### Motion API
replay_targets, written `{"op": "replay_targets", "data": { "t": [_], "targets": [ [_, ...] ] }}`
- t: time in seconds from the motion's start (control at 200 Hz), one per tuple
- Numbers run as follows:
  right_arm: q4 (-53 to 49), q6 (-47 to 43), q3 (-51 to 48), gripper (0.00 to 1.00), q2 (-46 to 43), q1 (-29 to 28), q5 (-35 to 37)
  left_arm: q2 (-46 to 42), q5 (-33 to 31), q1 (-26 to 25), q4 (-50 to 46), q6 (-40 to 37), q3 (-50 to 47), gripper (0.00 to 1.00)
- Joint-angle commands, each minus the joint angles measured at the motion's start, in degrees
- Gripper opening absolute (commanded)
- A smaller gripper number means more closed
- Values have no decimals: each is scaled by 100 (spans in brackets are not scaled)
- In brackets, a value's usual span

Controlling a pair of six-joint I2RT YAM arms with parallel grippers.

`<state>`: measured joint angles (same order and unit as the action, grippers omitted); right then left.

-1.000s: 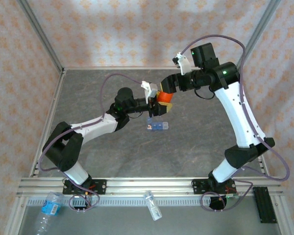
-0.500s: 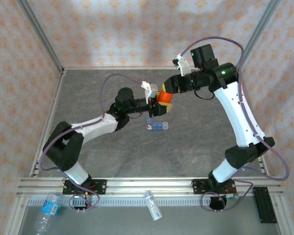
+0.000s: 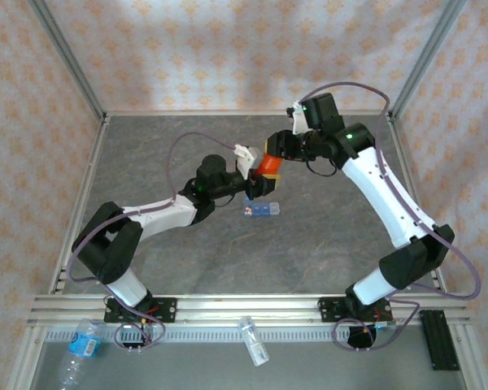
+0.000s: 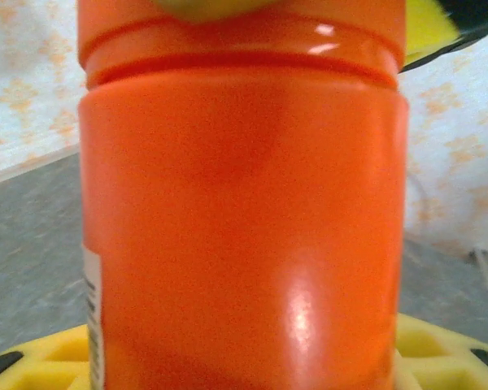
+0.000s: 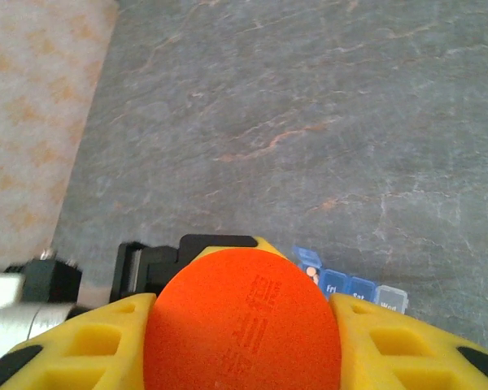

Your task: Sort the pills into containers

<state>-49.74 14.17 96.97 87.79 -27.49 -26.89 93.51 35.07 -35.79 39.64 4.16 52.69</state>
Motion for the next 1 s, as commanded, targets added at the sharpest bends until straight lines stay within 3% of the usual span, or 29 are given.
{"op": "replay_targets", "data": {
  "t": [0.0,0.185,0.27,0.425,0.535,0.821,0.996],
  "targets": [
    [213,922,-129,32,110,-324,567,-468,-895,-239,650,-672,118,0],
    [441,1220,-199,33,146,-389,773,-397,-1286,-301,740,-816,56,0],
    [350,1142,-10,38,197,-390,766,-344,-1323,-310,788,-786,48,0],
    [178,894,472,73,79,-221,676,-308,-1197,-272,743,-746,63,0],
    [73,696,790,84,-182,87,568,-317,-806,-185,729,-561,73,0],
    [-1406,-1089,1992,85,75,713,-684,52,1358,329,1480,1113,368,0],
    [-2028,-1697,2400,84,403,710,-988,247,1841,371,1419,1385,577,0]
  ]
}}
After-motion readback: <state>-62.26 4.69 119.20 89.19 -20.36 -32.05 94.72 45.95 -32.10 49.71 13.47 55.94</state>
